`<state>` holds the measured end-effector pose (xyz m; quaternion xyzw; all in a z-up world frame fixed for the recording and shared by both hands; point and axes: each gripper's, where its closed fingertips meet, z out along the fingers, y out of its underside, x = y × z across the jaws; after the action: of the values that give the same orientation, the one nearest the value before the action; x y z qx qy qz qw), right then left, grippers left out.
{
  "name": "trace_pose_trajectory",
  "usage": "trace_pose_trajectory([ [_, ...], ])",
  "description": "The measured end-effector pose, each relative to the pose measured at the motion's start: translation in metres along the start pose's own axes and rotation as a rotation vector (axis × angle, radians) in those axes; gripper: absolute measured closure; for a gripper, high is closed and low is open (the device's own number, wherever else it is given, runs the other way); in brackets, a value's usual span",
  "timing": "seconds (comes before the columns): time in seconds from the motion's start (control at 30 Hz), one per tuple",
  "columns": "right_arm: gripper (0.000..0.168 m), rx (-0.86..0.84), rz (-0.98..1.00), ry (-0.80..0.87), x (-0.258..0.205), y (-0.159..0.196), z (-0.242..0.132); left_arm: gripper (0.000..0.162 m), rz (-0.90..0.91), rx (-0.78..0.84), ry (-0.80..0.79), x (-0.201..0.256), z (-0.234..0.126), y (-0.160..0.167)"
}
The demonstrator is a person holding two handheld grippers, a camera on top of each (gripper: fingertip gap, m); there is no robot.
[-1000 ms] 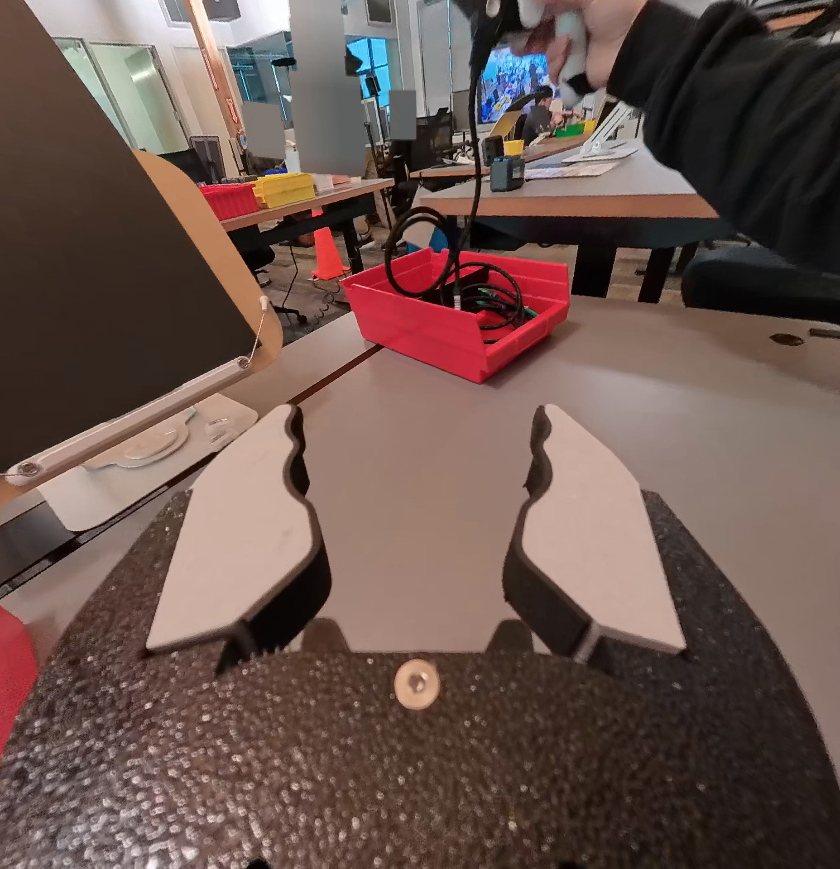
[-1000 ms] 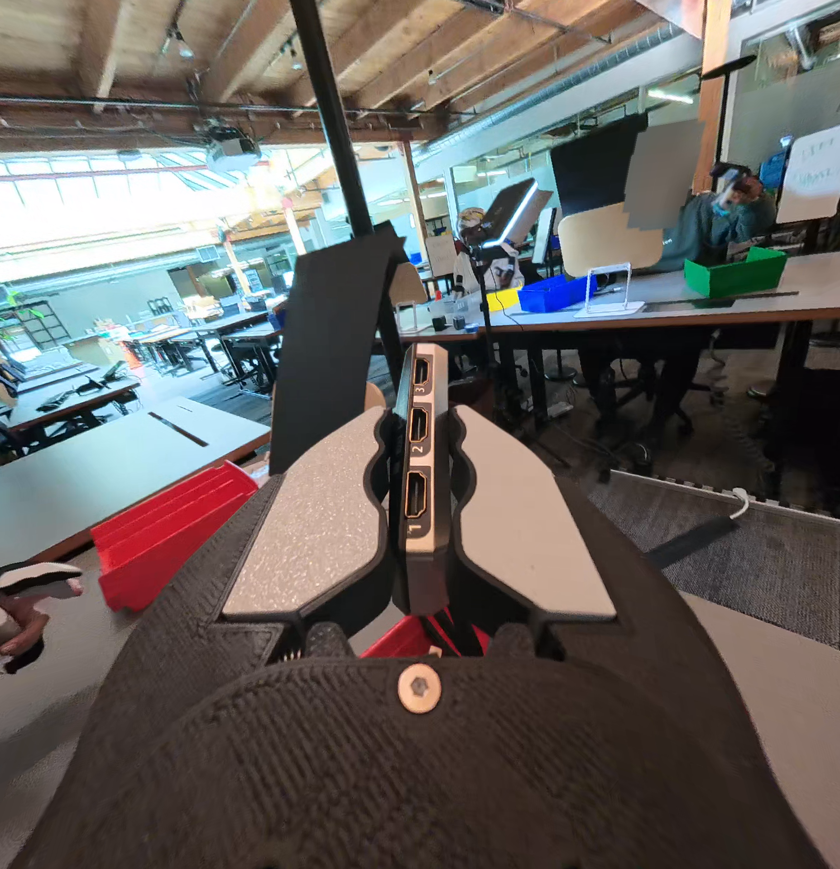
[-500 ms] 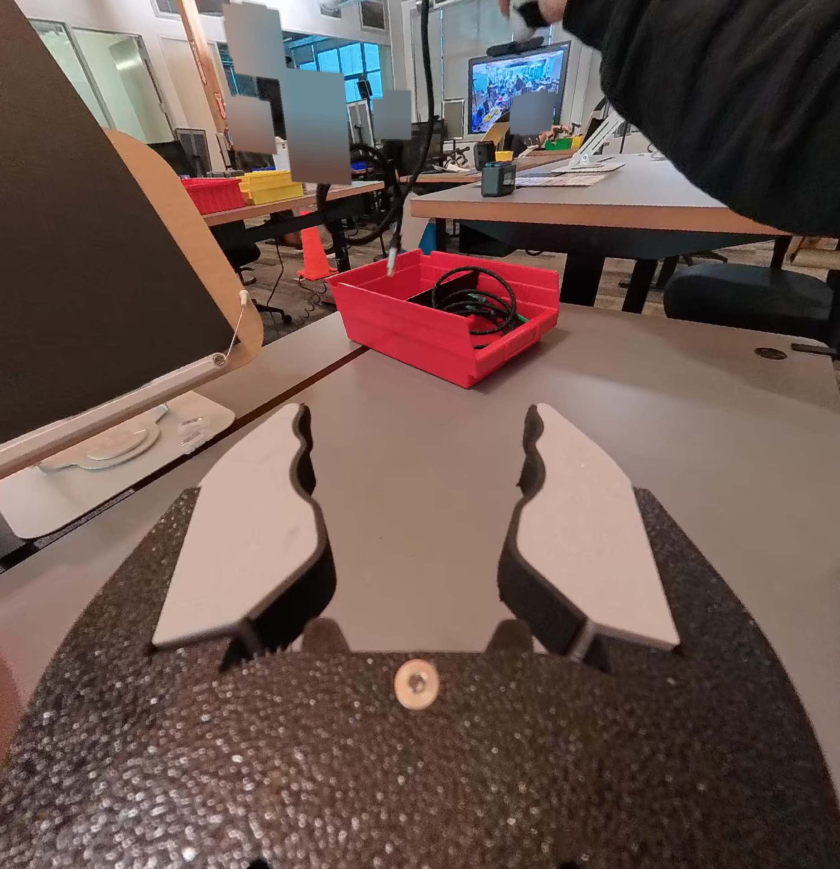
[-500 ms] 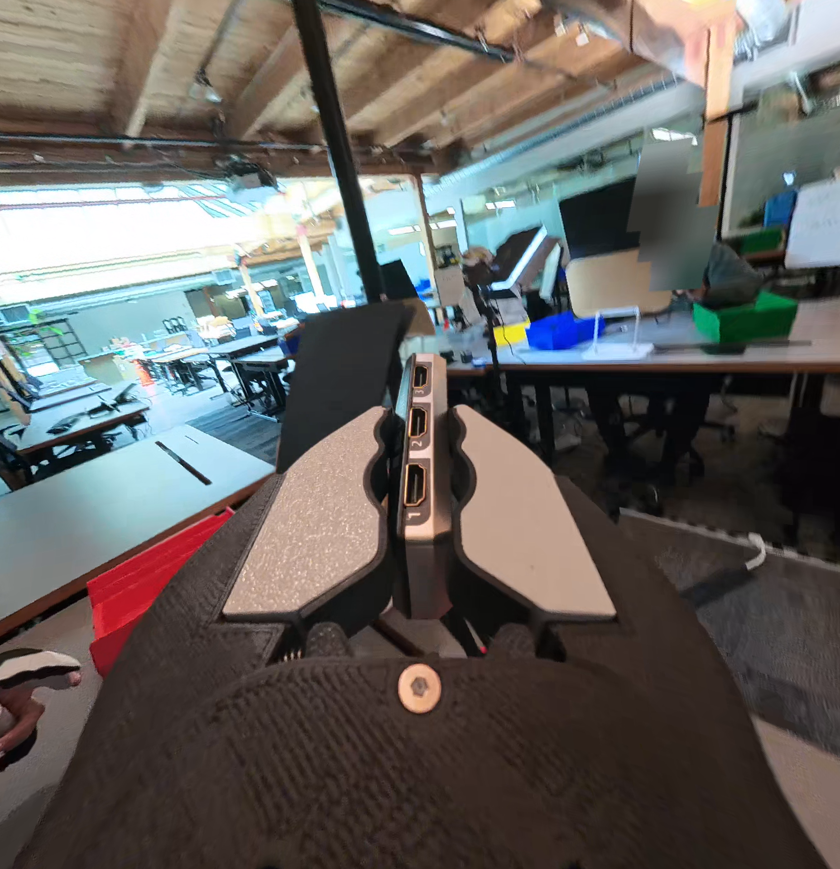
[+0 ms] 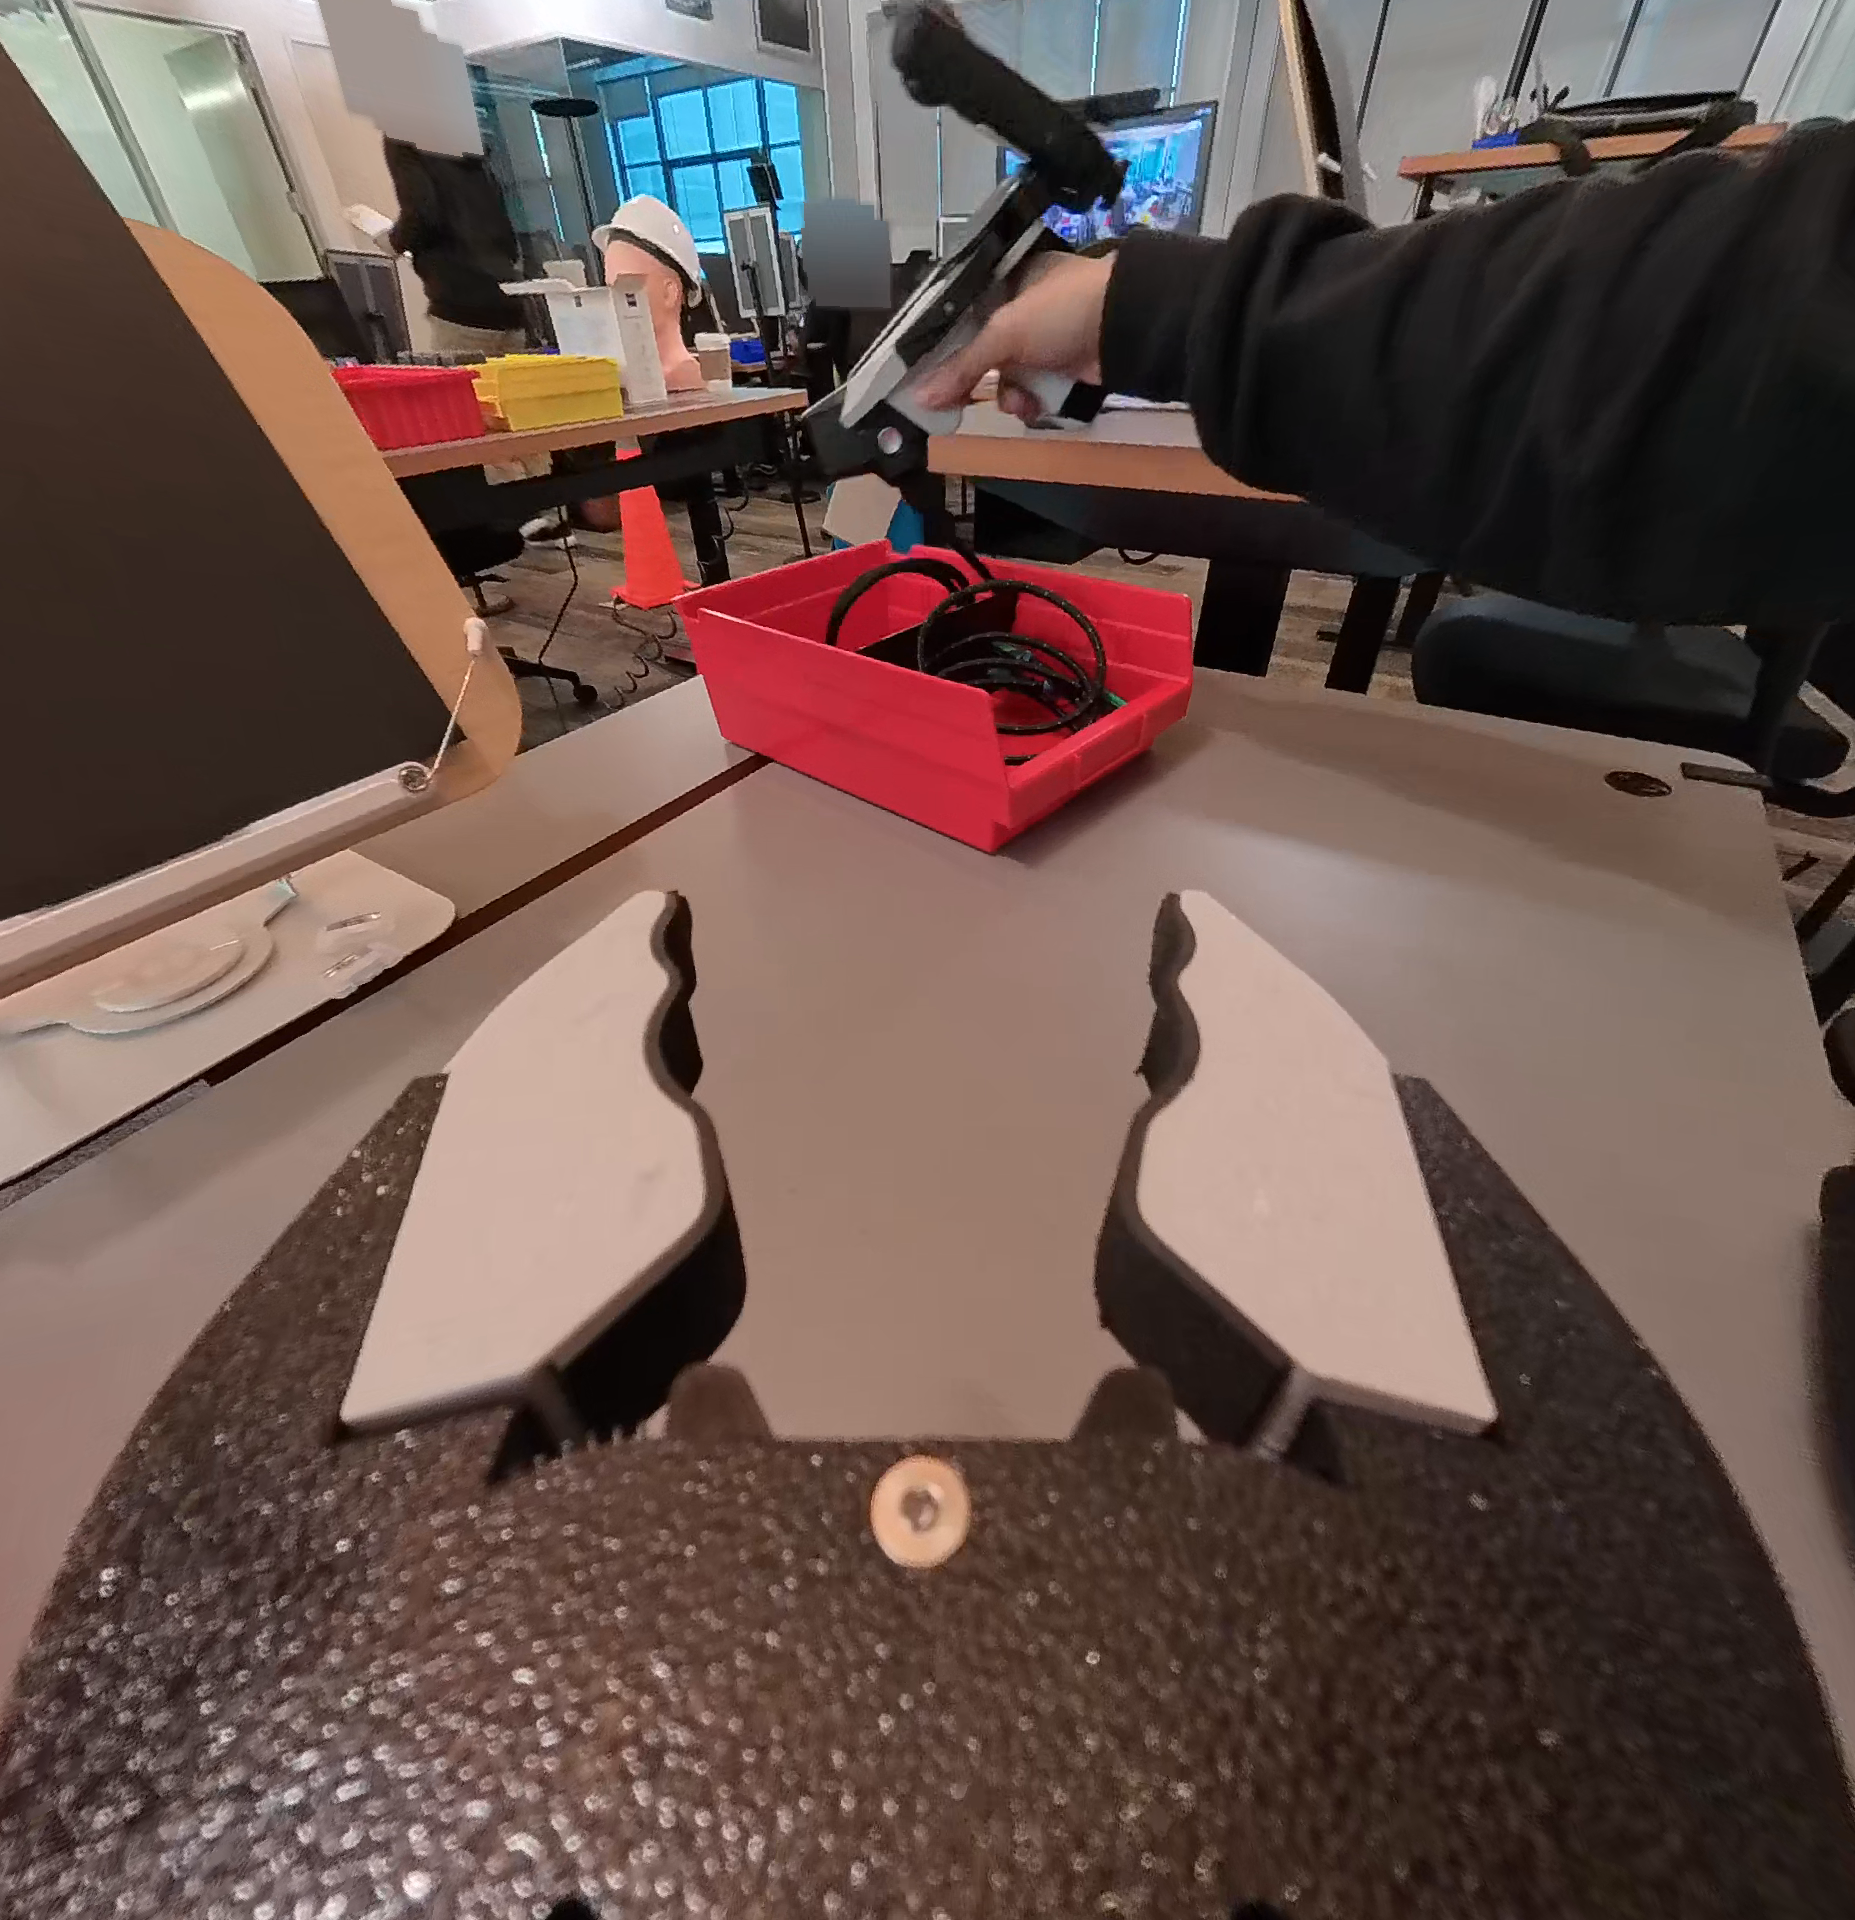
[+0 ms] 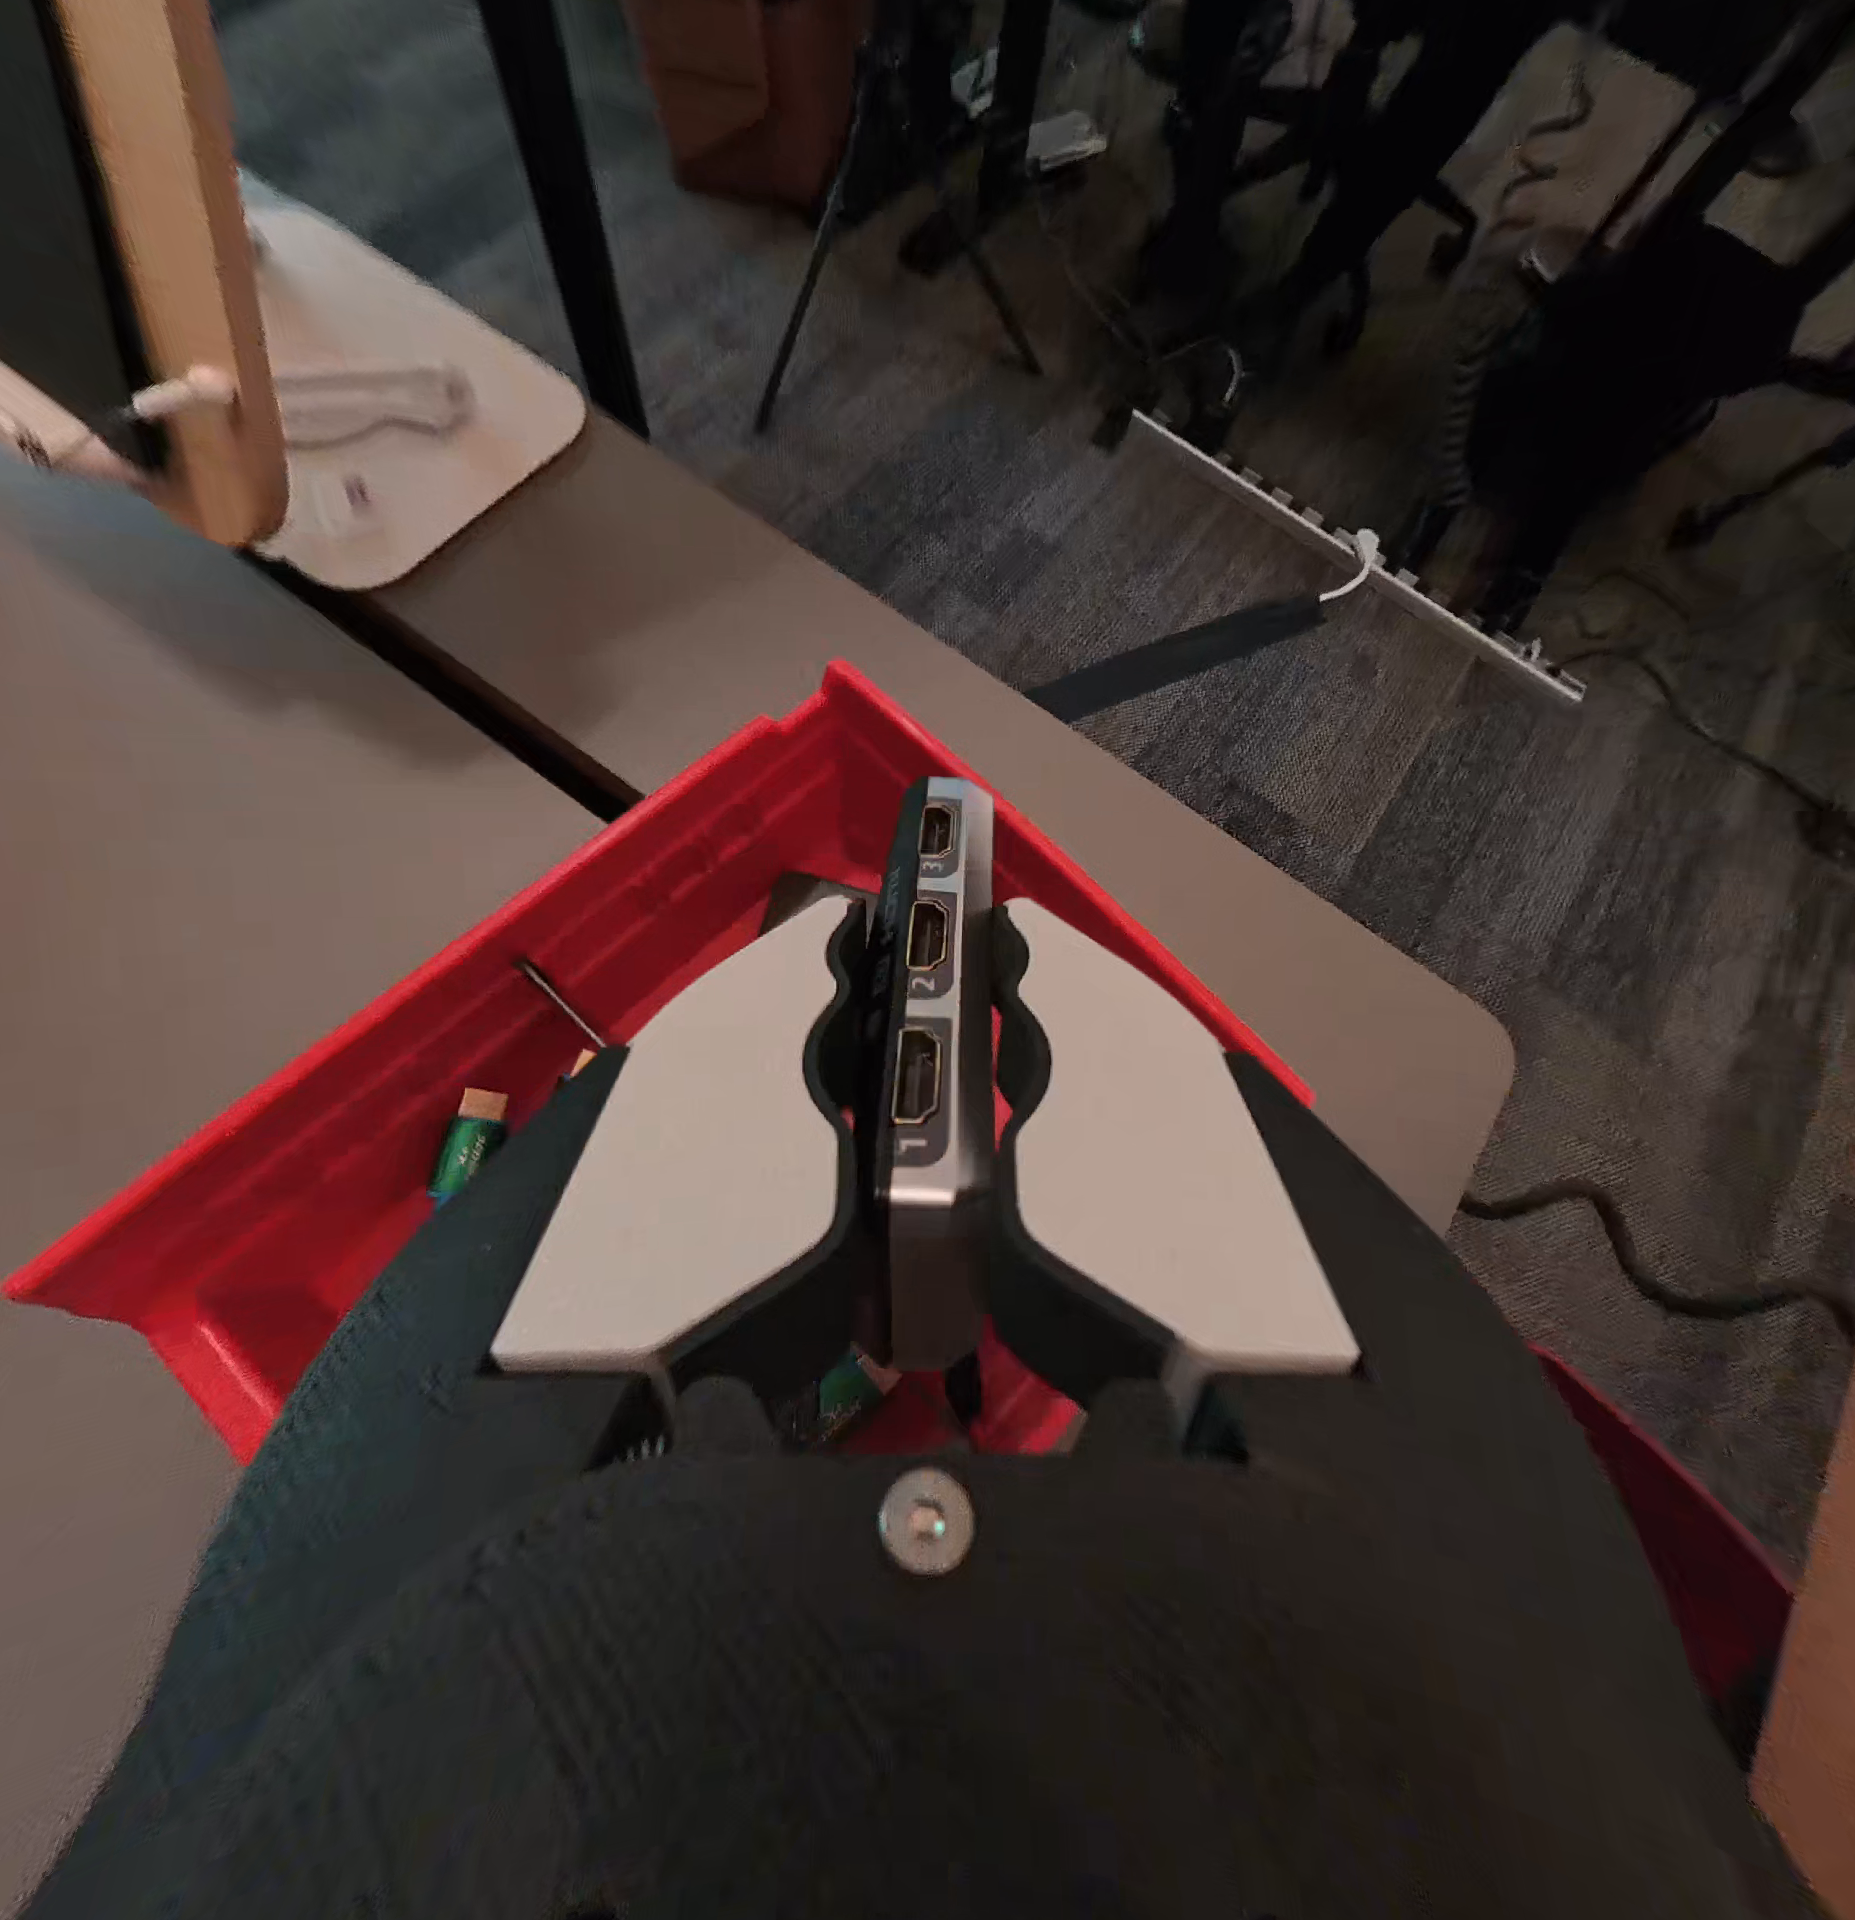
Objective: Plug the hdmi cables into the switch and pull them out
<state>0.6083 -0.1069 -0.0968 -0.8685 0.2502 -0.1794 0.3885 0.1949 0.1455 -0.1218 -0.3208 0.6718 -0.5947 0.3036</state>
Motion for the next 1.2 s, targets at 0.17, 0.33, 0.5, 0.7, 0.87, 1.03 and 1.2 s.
trace_pose_trajectory([
  [0.17, 0.144, -0.097, -0.313, 0.072, -0.023, 0.013, 0.05, 0.078, 0.003, -0.009, 0.017, 0.007, 0.006, 0.001],
  [0.33, 0.131, -0.214, -0.469, 0.107, -0.033, 0.038, 0.081, 0.078, 0.001, -0.016, 0.023, 0.01, 0.004, 0.001],
  [0.5, 0.124, 0.034, -0.299, 0.093, -0.031, -0.005, 0.053, 0.077, -0.011, -0.019, 0.02, 0.009, 0.0, 0.004],
  [0.7, 0.119, 0.049, -0.312, 0.157, -0.037, -0.003, -0.018, 0.078, -0.016, -0.012, 0.034, 0.01, 0.007, 0.0],
  [0.87, 0.121, 0.194, -0.162, 0.18, -0.089, 0.045, -0.096, 0.082, -0.069, -0.115, 0.031, 0.009, 0.04, 0.008],
  [1.03, 0.106, 0.303, 0.016, 0.241, -0.141, 0.114, -0.141, 0.087, -0.191, -0.241, 0.073, 0.018, 0.101, 0.006],
  [1.2, 0.084, 0.306, 0.181, 0.41, -0.139, 0.177, -0.147, 0.089, -0.271, -0.44, 0.145, 0.033, 0.17, -0.01],
])
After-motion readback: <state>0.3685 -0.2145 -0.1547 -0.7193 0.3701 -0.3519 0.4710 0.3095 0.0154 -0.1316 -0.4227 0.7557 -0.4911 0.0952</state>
